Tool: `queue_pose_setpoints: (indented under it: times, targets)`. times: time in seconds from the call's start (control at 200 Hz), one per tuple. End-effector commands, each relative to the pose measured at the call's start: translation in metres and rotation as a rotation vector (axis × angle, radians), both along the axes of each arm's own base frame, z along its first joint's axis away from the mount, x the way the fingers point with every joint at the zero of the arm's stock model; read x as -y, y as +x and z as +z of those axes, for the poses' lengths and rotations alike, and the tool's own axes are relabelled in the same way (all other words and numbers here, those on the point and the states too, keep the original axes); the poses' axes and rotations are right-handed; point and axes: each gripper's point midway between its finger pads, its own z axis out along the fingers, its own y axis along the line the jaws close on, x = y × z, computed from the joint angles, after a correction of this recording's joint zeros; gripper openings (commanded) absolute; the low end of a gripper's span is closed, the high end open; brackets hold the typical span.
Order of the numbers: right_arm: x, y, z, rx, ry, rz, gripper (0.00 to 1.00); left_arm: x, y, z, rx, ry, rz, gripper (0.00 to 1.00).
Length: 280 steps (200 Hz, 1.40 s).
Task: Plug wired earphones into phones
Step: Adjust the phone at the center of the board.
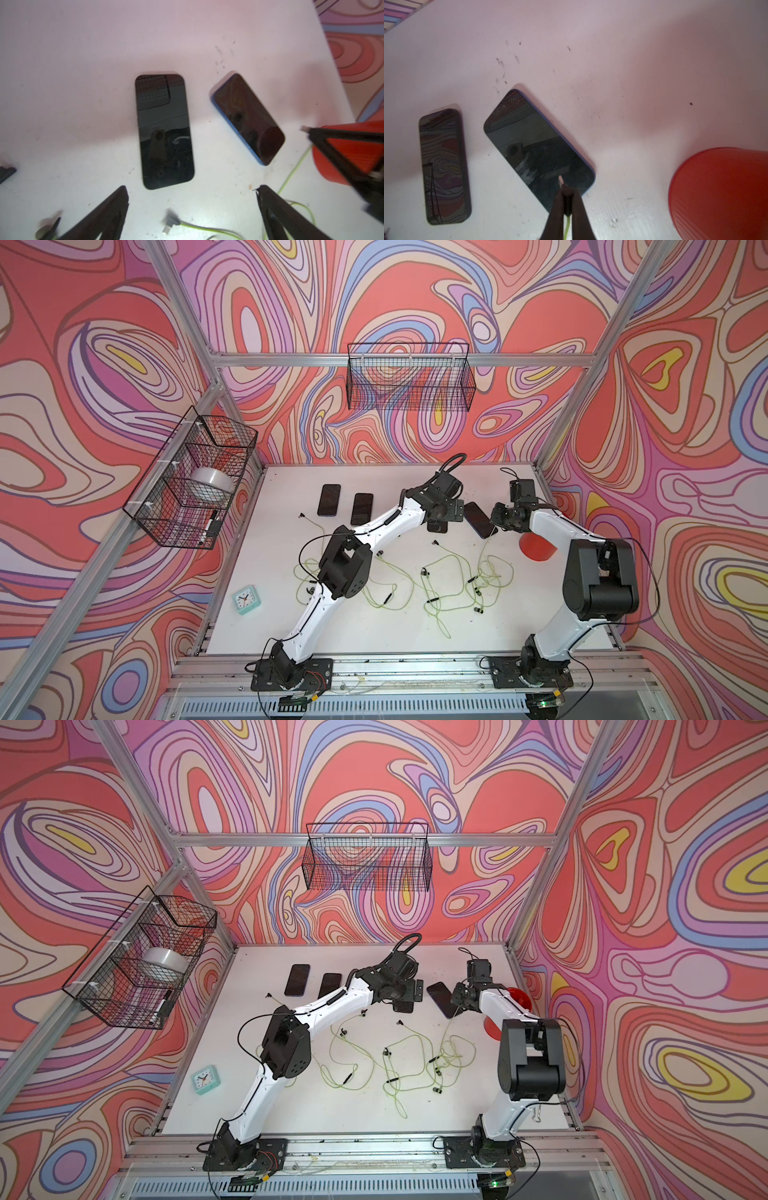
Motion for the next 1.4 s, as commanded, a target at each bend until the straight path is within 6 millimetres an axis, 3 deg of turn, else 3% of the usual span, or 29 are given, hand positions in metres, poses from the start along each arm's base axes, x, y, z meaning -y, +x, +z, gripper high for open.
queue_pose_setpoints:
  times: [0.0, 0.295, 0.441, 0.771, 0.967, 0.987, 1.202, 1.397]
  targets:
    - [0.014, 0.018, -0.005, 0.018, -0.028, -0.029, 0.00, 0.013, -0.002, -0.007, -0.030, -0.016, 0.053, 0.99]
    - [0.018, 0.019, -0.046, -0.068, -0.006, -0.013, 0.00, 0.030, -0.001, -0.014, -0.061, -0.070, 0.089, 0.92]
    - [0.002, 0.012, -0.059, -0.102, 0.070, 0.038, 0.00, 0.032, -0.002, -0.025, -0.092, -0.085, 0.105, 0.91]
    - [-0.051, -0.028, -0.061, -0.113, 0.320, 0.173, 0.00, 0.033, 0.002, -0.039, -0.044, -0.001, 0.026, 0.89]
    - [-0.088, -0.048, -0.044, -0.088, 0.433, 0.269, 0.00, 0.039, 0.004, -0.052, -0.016, 0.083, -0.087, 0.86]
    - [-0.089, -0.049, -0.034, -0.064, 0.432, 0.272, 0.00, 0.038, 0.003, -0.055, -0.017, 0.094, -0.096, 0.86]
    - [-0.064, -0.087, -0.006, -0.045, 0.326, 0.184, 0.00, 0.029, -0.007, -0.077, -0.027, 0.223, -0.199, 0.83]
    - [-0.060, -0.100, 0.018, -0.003, 0.310, 0.151, 0.00, 0.036, -0.023, -0.090, -0.001, 0.318, -0.313, 0.84]
